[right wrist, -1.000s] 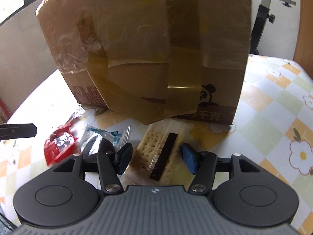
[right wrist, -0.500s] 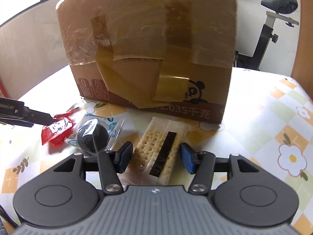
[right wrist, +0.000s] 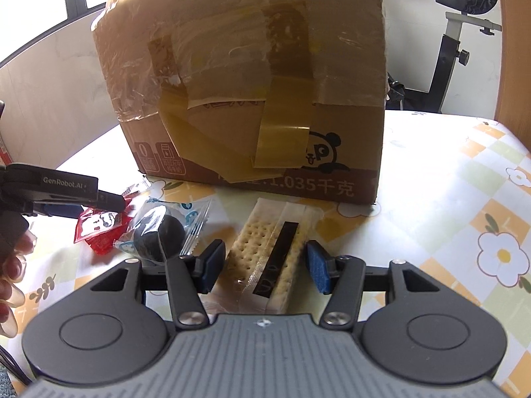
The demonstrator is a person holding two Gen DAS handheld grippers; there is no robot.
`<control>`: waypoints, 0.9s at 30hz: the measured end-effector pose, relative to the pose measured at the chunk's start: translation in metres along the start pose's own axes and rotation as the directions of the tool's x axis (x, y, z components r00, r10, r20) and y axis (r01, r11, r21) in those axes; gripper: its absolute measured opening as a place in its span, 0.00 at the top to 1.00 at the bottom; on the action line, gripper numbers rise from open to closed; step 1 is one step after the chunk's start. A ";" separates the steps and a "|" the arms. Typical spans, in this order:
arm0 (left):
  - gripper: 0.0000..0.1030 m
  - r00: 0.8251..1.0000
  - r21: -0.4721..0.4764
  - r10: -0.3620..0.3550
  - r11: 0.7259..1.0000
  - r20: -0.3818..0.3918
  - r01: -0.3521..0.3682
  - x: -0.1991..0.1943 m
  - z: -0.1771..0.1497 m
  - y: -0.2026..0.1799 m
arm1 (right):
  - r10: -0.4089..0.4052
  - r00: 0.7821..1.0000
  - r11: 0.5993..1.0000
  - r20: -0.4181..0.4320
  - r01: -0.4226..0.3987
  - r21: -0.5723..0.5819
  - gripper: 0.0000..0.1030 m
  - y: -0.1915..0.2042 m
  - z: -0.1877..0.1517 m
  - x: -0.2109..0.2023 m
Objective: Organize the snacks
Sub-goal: 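Grasp the red candy packet with the left tool while the right tool grasps the cracker pack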
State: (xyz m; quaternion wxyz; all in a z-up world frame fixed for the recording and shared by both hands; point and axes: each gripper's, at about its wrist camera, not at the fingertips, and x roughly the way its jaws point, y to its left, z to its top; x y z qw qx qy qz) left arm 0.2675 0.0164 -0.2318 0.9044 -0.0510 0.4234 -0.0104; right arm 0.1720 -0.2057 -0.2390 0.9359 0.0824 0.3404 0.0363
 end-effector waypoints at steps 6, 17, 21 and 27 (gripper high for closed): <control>0.25 0.999 0.009 -0.043 0.999 0.017 0.043 -0.015 -0.015 0.009 | 0.003 1.000 1.000 0.000 -0.003 0.003 0.45 0.000 0.000 -0.001; 0.27 0.999 0.022 -0.032 0.999 0.040 0.031 -0.035 -0.024 0.024 | 0.005 1.000 1.000 0.001 -0.005 0.005 0.45 -0.001 0.000 -0.001; 0.26 0.994 0.074 -0.076 0.995 0.083 0.070 -0.037 -0.012 0.013 | 0.006 1.000 1.000 0.000 -0.006 0.005 0.45 -0.001 0.000 -0.001; 0.39 0.992 0.165 -0.092 0.983 0.090 0.076 -0.017 0.005 -0.006 | 0.006 1.000 1.000 0.001 -0.006 0.006 0.45 -0.001 0.000 -0.001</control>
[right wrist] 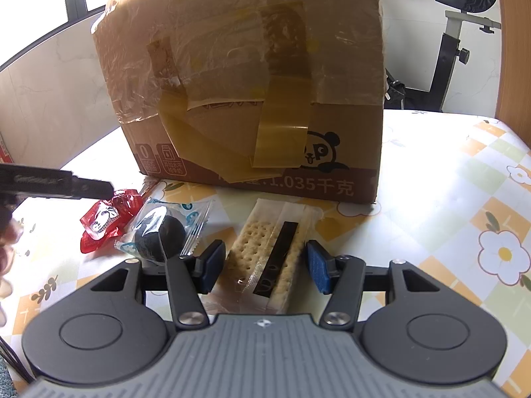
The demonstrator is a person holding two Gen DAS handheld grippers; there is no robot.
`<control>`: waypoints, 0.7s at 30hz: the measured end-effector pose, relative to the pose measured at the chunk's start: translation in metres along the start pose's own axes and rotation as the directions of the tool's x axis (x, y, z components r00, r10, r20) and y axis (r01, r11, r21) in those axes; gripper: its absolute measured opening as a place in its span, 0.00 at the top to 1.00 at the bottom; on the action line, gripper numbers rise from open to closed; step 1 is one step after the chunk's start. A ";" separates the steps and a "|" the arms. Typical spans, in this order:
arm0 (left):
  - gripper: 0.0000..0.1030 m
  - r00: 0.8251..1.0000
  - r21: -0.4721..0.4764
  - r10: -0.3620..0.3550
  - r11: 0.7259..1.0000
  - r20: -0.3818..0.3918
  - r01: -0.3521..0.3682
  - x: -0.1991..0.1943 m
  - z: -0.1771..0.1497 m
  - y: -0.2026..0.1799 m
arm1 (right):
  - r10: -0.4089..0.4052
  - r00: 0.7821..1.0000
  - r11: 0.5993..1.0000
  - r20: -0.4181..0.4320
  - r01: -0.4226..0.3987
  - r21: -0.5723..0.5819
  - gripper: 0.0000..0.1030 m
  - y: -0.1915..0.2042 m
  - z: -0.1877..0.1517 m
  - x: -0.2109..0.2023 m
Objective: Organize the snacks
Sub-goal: 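Grasp the red candy packet with the left tool while the right tool grasps the cracker pack, then lift both held packets and carry them over the cardboard box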
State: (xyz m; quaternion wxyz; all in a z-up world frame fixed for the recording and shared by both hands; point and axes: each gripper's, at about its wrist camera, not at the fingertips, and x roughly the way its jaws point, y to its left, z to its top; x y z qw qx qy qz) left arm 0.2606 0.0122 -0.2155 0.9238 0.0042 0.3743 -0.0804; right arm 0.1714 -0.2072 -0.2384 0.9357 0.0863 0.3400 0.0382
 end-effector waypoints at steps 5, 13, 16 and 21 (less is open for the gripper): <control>0.41 1.000 0.073 -0.011 0.997 -0.026 0.013 0.015 -0.003 -0.010 | 0.001 1.000 1.000 0.000 -0.001 0.000 0.45 0.000 0.000 0.000; 0.61 1.000 0.112 0.001 0.994 0.008 -0.002 0.001 -0.014 -0.014 | 0.001 1.000 1.000 0.000 -0.001 0.001 0.45 0.000 0.000 0.000; 0.75 0.999 0.098 -0.009 0.995 0.036 0.005 -0.014 -0.016 -0.011 | 0.001 1.000 1.000 0.000 -0.001 0.001 0.45 -0.001 0.000 0.000; 0.82 0.997 0.068 -0.014 0.998 0.076 0.009 -0.039 -0.016 -0.004 | 0.001 1.000 1.000 0.000 -0.001 0.000 0.45 -0.001 0.000 0.000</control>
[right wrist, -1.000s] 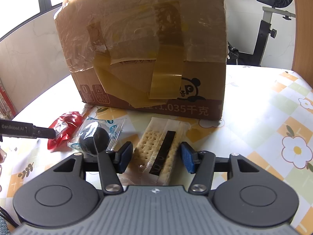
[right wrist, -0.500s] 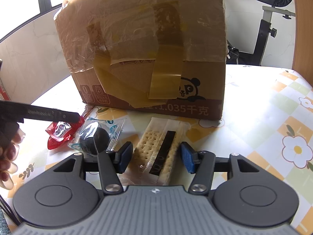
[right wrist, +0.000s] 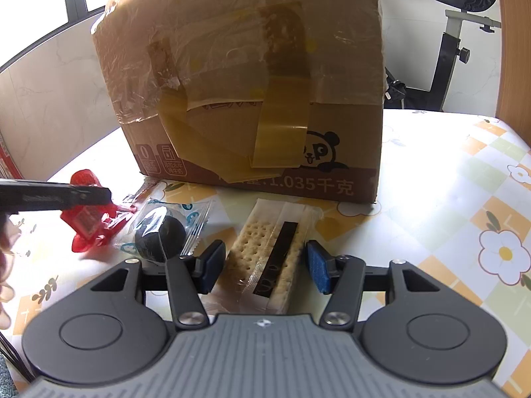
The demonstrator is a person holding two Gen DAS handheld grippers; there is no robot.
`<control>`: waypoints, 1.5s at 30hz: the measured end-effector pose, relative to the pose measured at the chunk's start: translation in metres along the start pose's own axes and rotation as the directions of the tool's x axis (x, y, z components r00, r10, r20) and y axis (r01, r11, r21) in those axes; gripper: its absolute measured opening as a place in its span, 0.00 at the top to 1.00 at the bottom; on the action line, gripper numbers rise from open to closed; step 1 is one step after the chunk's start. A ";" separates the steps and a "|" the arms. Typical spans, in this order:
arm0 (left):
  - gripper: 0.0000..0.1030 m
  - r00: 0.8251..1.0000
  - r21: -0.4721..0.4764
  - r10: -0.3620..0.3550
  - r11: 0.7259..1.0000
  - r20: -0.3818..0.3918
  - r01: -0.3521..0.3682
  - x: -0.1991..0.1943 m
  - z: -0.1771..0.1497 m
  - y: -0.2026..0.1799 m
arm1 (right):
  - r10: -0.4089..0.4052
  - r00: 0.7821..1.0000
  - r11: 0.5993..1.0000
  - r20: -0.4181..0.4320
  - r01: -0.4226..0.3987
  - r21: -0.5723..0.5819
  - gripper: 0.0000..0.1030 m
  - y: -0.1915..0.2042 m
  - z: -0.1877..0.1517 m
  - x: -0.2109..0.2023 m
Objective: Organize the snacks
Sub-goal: 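Lift both held packets and carry them over the cardboard box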
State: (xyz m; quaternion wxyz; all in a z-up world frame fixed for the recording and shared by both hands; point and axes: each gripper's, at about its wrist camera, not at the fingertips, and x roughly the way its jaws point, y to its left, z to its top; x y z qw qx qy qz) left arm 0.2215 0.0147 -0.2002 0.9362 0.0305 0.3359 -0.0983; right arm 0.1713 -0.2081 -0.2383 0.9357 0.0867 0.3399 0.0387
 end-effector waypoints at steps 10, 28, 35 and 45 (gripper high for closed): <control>0.83 0.999 -0.091 -0.036 0.995 0.017 0.038 -0.032 -0.006 0.014 | 0.000 1.000 1.000 -0.014 0.000 0.003 0.46 0.001 0.002 -0.001; 0.83 0.987 -0.092 -0.109 0.989 0.118 0.120 -0.067 0.011 0.010 | -0.031 0.998 0.995 0.047 0.026 0.097 0.50 -0.015 0.014 -0.065; 0.83 0.966 -0.060 -0.151 0.984 0.210 0.167 -0.088 0.039 0.006 | -0.040 0.986 0.995 0.160 0.025 0.096 0.50 -0.014 0.034 -0.112; 0.83 0.908 0.003 -0.218 0.973 0.359 0.232 -0.108 0.104 -0.004 | -0.043 0.941 0.998 0.336 0.023 0.063 0.50 -0.008 0.092 -0.160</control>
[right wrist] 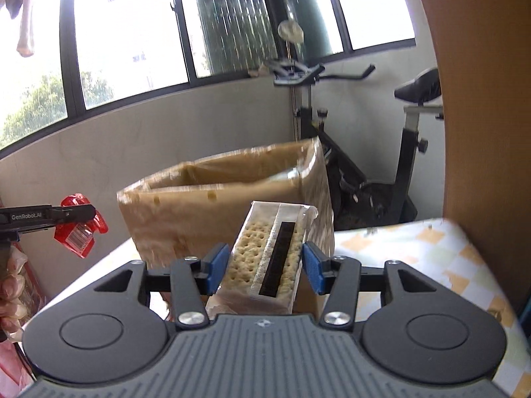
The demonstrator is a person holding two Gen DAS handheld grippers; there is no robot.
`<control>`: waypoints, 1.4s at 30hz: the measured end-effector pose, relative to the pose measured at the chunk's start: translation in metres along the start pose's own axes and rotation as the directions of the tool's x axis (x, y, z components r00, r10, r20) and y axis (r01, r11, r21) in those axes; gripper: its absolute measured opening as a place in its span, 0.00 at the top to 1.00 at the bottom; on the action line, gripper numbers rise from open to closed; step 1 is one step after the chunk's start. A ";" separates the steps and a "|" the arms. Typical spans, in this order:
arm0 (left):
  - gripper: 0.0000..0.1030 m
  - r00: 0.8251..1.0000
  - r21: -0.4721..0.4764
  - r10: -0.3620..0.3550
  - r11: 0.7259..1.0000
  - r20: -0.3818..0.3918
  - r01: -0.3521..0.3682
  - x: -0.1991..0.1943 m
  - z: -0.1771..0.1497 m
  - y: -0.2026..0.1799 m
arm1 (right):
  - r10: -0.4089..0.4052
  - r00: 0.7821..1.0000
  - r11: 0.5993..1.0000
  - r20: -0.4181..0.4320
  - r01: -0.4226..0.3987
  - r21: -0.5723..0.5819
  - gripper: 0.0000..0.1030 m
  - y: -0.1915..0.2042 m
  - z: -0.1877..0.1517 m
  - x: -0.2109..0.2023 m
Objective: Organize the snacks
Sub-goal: 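Lift both held packets and carry them over the cardboard box, then open both tools to drop the packets into the box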
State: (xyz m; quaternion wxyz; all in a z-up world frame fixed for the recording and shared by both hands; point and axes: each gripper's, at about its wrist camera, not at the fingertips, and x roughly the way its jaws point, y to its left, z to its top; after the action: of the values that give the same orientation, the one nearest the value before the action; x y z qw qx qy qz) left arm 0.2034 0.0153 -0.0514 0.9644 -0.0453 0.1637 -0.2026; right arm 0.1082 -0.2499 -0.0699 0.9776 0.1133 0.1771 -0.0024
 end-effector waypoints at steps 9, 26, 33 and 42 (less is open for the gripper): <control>0.83 0.997 -0.008 -0.075 0.997 0.014 0.075 0.056 0.039 -0.014 | 0.066 0.997 0.993 0.047 -0.061 -0.101 0.50 0.017 0.065 0.057; 0.55 0.983 -0.013 -0.067 0.998 -0.170 0.065 0.182 0.045 -0.008 | 0.073 0.986 0.977 -0.152 -0.102 -0.189 0.49 0.040 0.066 0.199; 0.44 0.986 0.000 -0.041 0.999 -0.160 0.042 0.163 0.044 -0.001 | 0.063 0.986 0.984 -0.152 -0.087 -0.154 0.46 0.037 0.061 0.191; 0.42 0.991 -0.005 0.025 1.000 -0.132 -0.025 0.106 0.043 0.023 | 0.073 0.992 0.992 -0.102 -0.083 -0.095 0.46 0.033 0.061 0.140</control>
State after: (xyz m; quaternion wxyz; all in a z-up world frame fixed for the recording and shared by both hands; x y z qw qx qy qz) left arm 0.3183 -0.0063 -0.0456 0.9538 -0.0329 0.2283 -0.1926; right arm 0.2619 -0.2268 -0.0556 0.9715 0.0718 0.2202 0.0501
